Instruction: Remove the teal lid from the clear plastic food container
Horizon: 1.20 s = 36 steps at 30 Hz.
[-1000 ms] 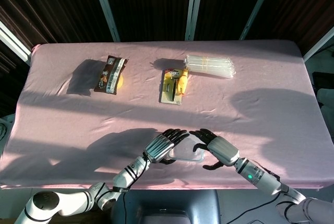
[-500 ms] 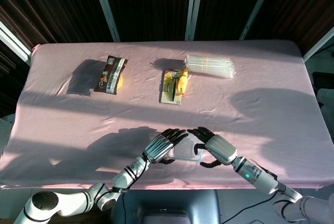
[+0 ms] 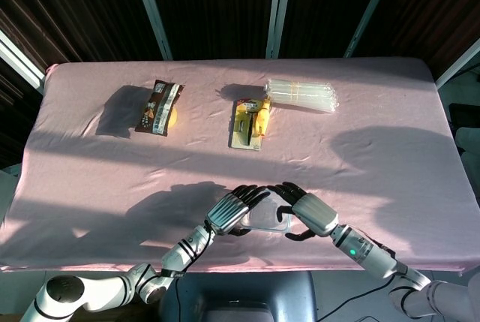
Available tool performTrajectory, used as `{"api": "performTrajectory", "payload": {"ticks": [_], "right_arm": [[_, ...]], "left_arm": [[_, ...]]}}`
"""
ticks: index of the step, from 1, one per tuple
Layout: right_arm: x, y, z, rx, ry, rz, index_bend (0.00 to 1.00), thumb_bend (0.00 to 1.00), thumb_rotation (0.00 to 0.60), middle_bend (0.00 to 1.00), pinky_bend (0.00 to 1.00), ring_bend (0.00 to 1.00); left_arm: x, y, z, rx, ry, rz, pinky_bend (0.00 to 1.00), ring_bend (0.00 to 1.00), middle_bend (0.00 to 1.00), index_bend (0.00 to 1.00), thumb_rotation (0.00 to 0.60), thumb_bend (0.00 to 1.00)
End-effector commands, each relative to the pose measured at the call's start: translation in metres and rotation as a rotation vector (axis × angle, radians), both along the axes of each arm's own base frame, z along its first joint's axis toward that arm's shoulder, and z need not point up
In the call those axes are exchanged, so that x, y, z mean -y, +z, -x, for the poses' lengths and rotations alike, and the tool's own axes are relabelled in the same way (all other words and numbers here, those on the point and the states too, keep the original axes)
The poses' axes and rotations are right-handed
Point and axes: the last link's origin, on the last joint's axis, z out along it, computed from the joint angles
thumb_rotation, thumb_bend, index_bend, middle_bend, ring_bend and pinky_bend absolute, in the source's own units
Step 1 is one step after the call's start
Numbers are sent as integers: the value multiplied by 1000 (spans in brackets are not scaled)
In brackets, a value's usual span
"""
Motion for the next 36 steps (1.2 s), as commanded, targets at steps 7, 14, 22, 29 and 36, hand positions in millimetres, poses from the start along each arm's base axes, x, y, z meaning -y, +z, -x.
{"api": "performTrajectory", "payload": {"ticks": [7, 14, 22, 29, 36], "right_arm": [[0, 1, -2, 17, -3, 0, 627, 352, 600, 49, 0, 0], [1, 3, -4, 34, -4, 3, 632, 354, 600, 51, 0, 0], [3, 6, -6, 46, -1, 16, 637, 355, 600, 54, 0, 0], [8, 11, -8, 53, -1, 47, 636, 356, 600, 61, 0, 0], [12, 10, -9, 29, 17, 67, 639, 376, 600, 71, 0, 0]], "left_arm": [[2, -1, 0, -8, -15, -8, 399, 389, 438, 0, 600, 301], [3, -2, 1, -18, -22, -16, 400, 389, 439, 0, 600, 301], [5, -4, 3, -31, -31, -24, 401, 394, 447, 0, 600, 299], [8, -3, 3, -29, -51, -32, 401, 395, 447, 0, 600, 299], [12, 0, 2, -22, -68, -33, 402, 396, 449, 0, 600, 298]]}}
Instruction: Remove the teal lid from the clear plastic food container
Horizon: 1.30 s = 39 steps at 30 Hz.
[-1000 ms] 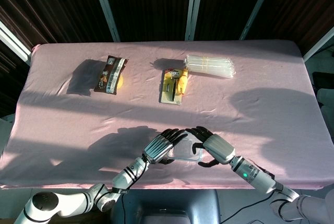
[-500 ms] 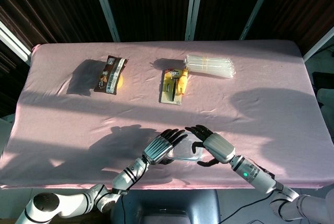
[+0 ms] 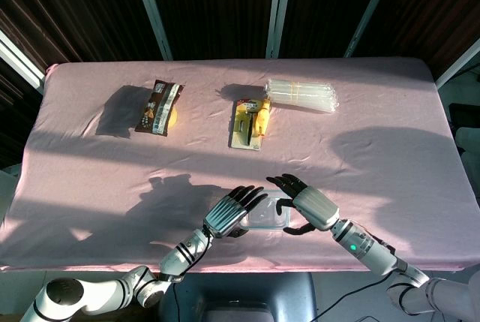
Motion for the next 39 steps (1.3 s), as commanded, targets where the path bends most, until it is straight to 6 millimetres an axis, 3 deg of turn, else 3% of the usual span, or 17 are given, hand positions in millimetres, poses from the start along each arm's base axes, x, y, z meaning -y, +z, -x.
{"api": "performTrajectory", "payload": {"ticks": [1, 29, 34, 39], "right_arm": [[1, -1, 0, -16, 7, 7, 642, 379, 600, 72, 0, 0], [13, -2, -5, -53, 90, 103, 672, 408, 600, 113, 0, 0], [12, -8, -6, -71, 98, 90, 673, 479, 600, 113, 0, 0], [11, -10, -5, -77, 98, 86, 698, 627, 600, 119, 0, 0]], "left_arm": [[1, 1, 0, 3, -6, -2, 402, 396, 449, 0, 600, 298], [1, 17, 7, 40, -33, 22, 409, 411, 462, 0, 600, 297], [0, 20, 7, 53, -35, 15, 408, 411, 462, 0, 600, 299], [2, 24, 6, 79, -44, 12, 395, 401, 460, 0, 600, 304]]}}
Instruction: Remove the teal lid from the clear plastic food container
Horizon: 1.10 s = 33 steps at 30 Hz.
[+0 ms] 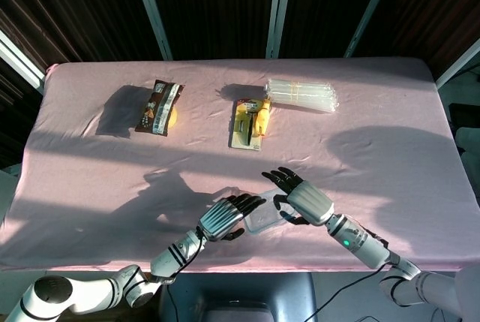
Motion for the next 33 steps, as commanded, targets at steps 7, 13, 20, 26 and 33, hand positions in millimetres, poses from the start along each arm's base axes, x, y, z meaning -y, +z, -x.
{"api": "performTrajectory", "payload": {"ticks": [7, 13, 20, 26, 33], "right_arm": [[0, 3, 0, 3, 10, 17, 723, 730, 600, 131, 0, 0], [2, 11, -2, 37, 9, 51, 724, 730, 600, 134, 0, 0], [5, 19, -5, 53, 26, 99, 730, 731, 600, 145, 0, 0], [10, 34, -5, 64, 42, 204, 731, 730, 600, 148, 0, 0], [22, 59, 3, 14, 37, 349, 731, 730, 600, 148, 0, 0]], "left_arm": [[4, 4, 2, 46, -33, 7, 311, 356, 445, 0, 600, 316], [4, 9, 3, 92, -62, 4, 171, 199, 329, 0, 600, 315], [0, 12, 6, 96, -75, -20, 5, 2, 118, 0, 600, 315], [-3, 20, 10, 104, -86, -65, 0, 0, 93, 0, 600, 315], [-5, 35, 13, 126, -101, -113, 0, 0, 87, 0, 600, 316]]}}
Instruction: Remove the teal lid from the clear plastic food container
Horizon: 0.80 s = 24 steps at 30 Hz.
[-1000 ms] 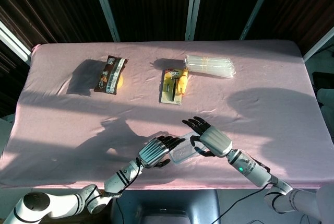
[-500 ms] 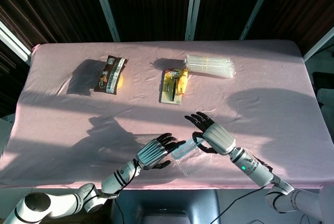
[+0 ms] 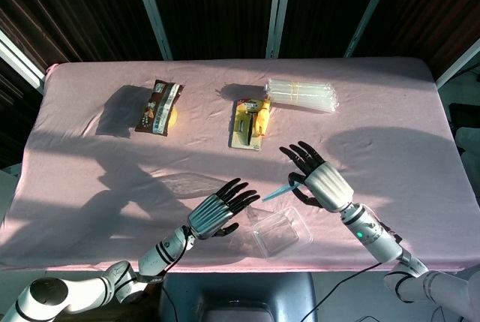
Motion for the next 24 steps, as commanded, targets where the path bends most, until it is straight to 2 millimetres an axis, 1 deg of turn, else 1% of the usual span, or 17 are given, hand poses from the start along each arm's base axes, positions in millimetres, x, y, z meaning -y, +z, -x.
{"api": "performTrajectory", "payload": {"ticks": [1, 5, 9, 14, 16, 21, 24], "right_arm": [[6, 12, 8, -38, -17, 75, 731, 730, 600, 148, 0, 0], [11, 17, 21, -91, -41, 114, 734, 730, 600, 150, 0, 0], [11, 14, 33, -150, -34, 129, 740, 730, 600, 157, 0, 0], [4, 11, 52, -236, -3, 132, 738, 730, 600, 161, 0, 0], [-3, 9, 64, -278, 5, 127, 727, 730, 600, 161, 0, 0], [-15, 7, 84, -332, 5, 110, 643, 730, 600, 161, 0, 0], [-23, 7, 93, -356, -2, 101, 574, 730, 600, 157, 0, 0]], "left_arm": [[-1, 7, 2, 9, -2, -16, 0, 0, 87, 0, 600, 316], [-1, 20, 8, 15, -9, -56, 0, 0, 87, 0, 600, 317], [1, 32, 20, 14, 0, -91, 0, 0, 87, 0, 600, 318], [4, 41, 34, 4, 24, -108, 0, 0, 82, 0, 600, 318], [7, 46, 41, 2, 38, -113, 0, 0, 75, 0, 600, 318], [11, 54, 53, -7, 77, -119, 0, 0, 31, 0, 600, 319], [15, 62, 62, -18, 90, -134, 0, 0, 8, 0, 600, 319]]}}
